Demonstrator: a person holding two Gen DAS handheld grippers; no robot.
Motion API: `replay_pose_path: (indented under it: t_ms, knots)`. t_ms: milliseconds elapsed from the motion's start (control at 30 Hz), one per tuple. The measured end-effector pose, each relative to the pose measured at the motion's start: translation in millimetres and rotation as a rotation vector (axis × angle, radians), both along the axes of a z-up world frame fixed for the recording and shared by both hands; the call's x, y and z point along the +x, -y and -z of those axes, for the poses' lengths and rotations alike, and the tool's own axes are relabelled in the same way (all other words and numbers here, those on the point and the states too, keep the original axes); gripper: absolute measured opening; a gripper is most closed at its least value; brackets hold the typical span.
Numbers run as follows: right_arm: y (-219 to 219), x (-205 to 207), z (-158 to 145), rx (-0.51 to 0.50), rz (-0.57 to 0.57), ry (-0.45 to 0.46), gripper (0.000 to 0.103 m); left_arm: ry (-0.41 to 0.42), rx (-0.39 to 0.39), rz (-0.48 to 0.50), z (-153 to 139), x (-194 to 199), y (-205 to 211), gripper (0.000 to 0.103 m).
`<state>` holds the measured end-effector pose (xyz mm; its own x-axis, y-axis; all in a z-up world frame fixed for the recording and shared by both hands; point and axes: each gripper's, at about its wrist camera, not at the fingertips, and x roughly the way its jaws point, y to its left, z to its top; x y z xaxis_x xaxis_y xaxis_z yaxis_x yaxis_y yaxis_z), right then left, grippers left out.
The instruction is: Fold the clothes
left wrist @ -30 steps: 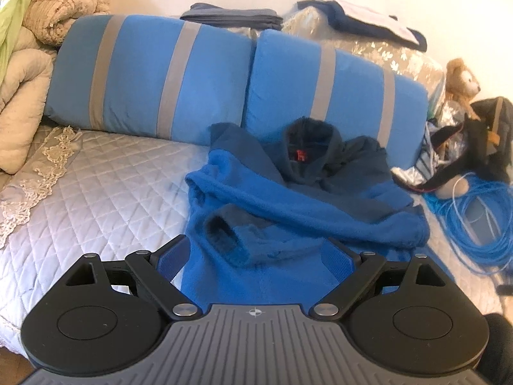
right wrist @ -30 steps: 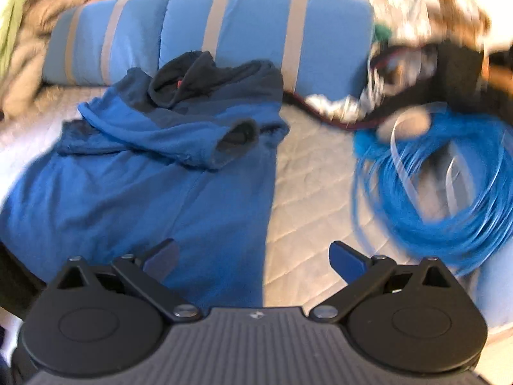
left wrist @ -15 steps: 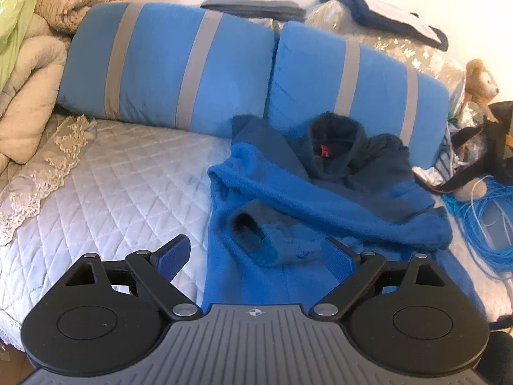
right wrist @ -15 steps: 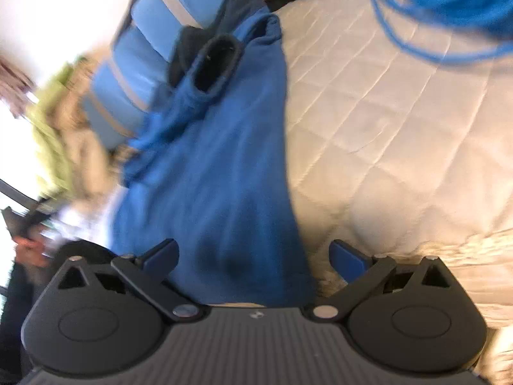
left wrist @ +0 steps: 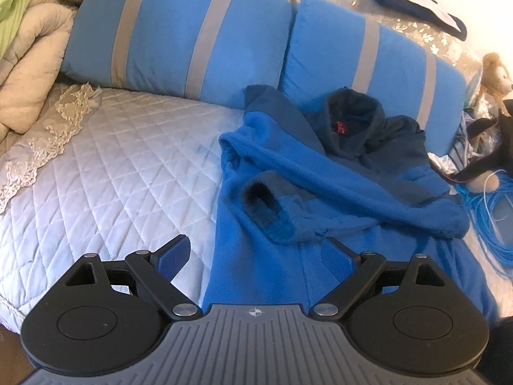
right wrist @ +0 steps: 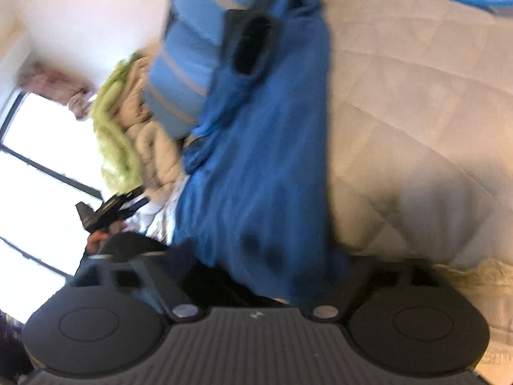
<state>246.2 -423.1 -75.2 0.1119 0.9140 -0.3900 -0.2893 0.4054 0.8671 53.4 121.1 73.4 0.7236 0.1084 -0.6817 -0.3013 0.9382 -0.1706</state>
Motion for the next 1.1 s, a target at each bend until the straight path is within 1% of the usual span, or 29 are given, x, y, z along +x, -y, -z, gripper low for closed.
replay_pose_path:
  t_ms: [33, 67, 200, 300, 367, 400, 467, 600, 733, 800, 833, 933, 1067, 1100]
  knots:
    - [0, 1, 2, -0.038, 0.022, -0.025, 0.024, 0.000, -0.005, 0.004, -1, -1, -2, 0.089]
    - [-1, 1, 3, -0.072, 0.042, -0.045, 0.017, -0.001, -0.011, 0.008, -1, -2, -4, 0.089]
    - [-4, -3, -28, -0.107, 0.098, -0.022, 0.016, -0.029, -0.007, 0.007, -2, -5, -13, 0.089]
    - [-18, -5, -74, -0.150, 0.147, 0.040, 0.015, -0.081, -0.033, -0.004, 1, -5, -24, 0.089]
    - [-33, 0, -105, -0.174, 0.177, 0.073, 0.014, -0.115, -0.076, -0.014, 6, -5, -33, 0.089]
    - [-41, 3, -120, -0.184, 0.192, 0.089, 0.012, -0.133, -0.103, -0.026, 10, -5, -37, 0.089]
    - [-57, 13, -145, -0.195, 0.213, 0.125, 0.011, -0.171, -0.148, -0.049, 18, -7, -46, 0.089]
    - [-93, 37, -180, -0.220, 0.237, 0.177, 0.010, -0.229, -0.239, -0.090, 36, -19, -60, 0.089]
    - [-125, 50, -200, -0.238, 0.257, 0.209, 0.010, -0.258, -0.389, -0.078, 58, -37, -67, 0.089]
    - [-139, 55, -208, -0.242, 0.262, 0.224, 0.010, -0.270, -0.446, -0.078, 73, -43, -67, 0.089]
    - [-144, 57, -212, -0.244, 0.263, 0.231, 0.010, -0.275, -0.458, -0.087, 80, -44, -67, 0.089]
    - [-150, 62, -220, -0.239, 0.268, 0.230, 0.010, -0.299, -0.449, -0.141, 102, -48, -65, 0.088]
    - [-144, 68, -220, -0.242, 0.296, 0.218, 0.010, -0.243, -0.471, -0.111, 110, -56, -60, 0.090]
    - [-142, 69, -220, -0.240, 0.303, 0.215, 0.010, -0.230, -0.496, -0.095, 112, -59, -61, 0.089]
